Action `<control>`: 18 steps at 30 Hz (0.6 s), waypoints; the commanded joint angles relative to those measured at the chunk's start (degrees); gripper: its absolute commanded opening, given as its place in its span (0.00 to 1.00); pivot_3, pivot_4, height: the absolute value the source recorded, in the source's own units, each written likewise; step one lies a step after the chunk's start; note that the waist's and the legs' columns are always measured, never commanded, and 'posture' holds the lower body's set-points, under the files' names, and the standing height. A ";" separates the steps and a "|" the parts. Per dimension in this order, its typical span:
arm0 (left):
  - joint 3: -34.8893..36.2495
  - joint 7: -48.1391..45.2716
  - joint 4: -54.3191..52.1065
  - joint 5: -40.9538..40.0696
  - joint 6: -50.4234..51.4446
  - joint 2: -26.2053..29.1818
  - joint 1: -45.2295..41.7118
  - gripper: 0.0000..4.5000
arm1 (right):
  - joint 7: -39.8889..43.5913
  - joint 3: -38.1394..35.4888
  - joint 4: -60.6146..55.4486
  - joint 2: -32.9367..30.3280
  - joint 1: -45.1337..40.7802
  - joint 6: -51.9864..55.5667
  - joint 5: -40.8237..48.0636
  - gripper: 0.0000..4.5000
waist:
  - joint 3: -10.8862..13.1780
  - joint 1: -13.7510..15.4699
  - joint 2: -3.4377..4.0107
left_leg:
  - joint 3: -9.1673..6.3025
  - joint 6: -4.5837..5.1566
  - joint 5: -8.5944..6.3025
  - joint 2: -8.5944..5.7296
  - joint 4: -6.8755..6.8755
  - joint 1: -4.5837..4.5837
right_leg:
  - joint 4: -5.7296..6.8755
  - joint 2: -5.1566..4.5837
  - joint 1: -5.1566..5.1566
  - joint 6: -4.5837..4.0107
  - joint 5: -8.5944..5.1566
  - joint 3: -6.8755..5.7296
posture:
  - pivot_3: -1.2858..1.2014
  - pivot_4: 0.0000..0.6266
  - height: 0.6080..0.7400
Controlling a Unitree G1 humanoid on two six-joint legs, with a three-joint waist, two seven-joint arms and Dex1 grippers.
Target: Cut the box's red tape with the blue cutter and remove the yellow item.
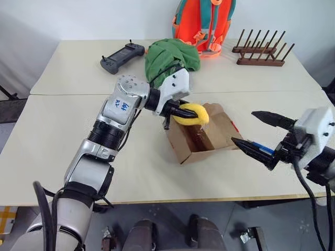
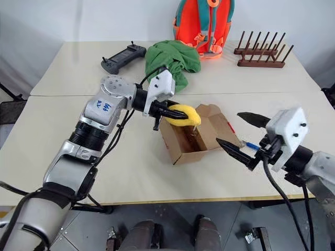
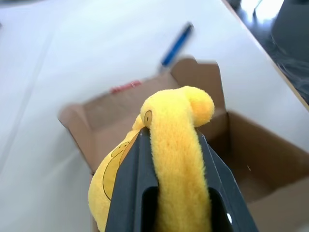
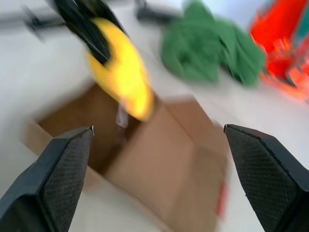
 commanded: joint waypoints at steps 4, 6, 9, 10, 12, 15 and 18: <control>5.11 2.08 0.41 -0.95 -0.85 3.99 -3.35 0.04 | 6.39 -3.55 3.13 -0.99 1.12 -4.09 1.88 1.00 | 0.00 0.01 0.00 | 0.00 0.00 0.00 0.00 -0.01 0.00 | 0.00 0.00 0.00 0.00 0.00 0.00 | 0.52 0.24 1.00; 6.01 2.11 0.84 0.29 -1.47 7.59 -3.28 0.04 | 7.14 -3.60 4.32 -1.79 1.05 -4.37 0.93 1.00 | 0.00 -0.30 0.00 | 0.01 0.00 0.00 0.01 -0.01 0.02 | 0.01 0.00 0.00 0.00 0.00 0.00 | 0.52 0.24 1.00; 6.32 2.09 2.79 3.13 -2.82 16.26 -0.78 0.04 | 8.03 -3.02 6.12 -2.47 0.05 -4.91 0.87 1.00 | 0.00 -1.07 0.00 | 0.11 0.00 0.01 0.03 -0.13 0.20 | 0.10 0.01 -0.01 0.00 0.00 0.07 | 0.52 0.24 1.00; 6.48 2.10 2.95 3.89 -3.12 19.04 1.05 0.04 | 8.36 -2.22 7.00 -2.70 -0.58 -5.11 0.50 1.00 | 0.00 -1.30 0.01 | 0.12 -0.01 0.01 0.04 -0.14 0.20 | 0.11 0.02 -0.01 -0.01 0.00 0.08 | 0.52 0.24 1.00; 8.03 3.62 3.00 3.45 -3.55 21.86 4.60 0.04 | 9.07 -0.47 8.59 -3.01 -2.18 -5.26 -0.08 1.00 | -0.01 -1.59 0.03 | 0.15 -0.02 0.01 0.05 -0.23 0.31 | 0.12 0.02 -0.02 -0.01 -0.01 0.16 | 0.52 0.24 1.00; 10.38 6.64 4.78 2.88 -3.54 22.94 7.29 0.04 | 10.01 1.68 10.64 -3.27 -4.44 -5.39 -0.49 1.00 | 0.03 -0.67 -0.06 | 0.13 -0.02 0.01 0.03 -0.12 0.25 | 0.14 0.02 0.02 0.00 0.00 0.19 | 0.52 0.24 1.00; 12.04 9.51 6.45 3.18 -4.00 23.75 9.95 0.04 | 11.39 3.77 13.13 -3.59 -6.54 -5.97 -1.60 1.00 | 0.06 0.19 -0.14 | -0.02 -0.01 0.01 0.01 0.17 0.02 | 0.11 0.02 0.02 0.02 0.01 0.18 | 0.52 0.24 1.00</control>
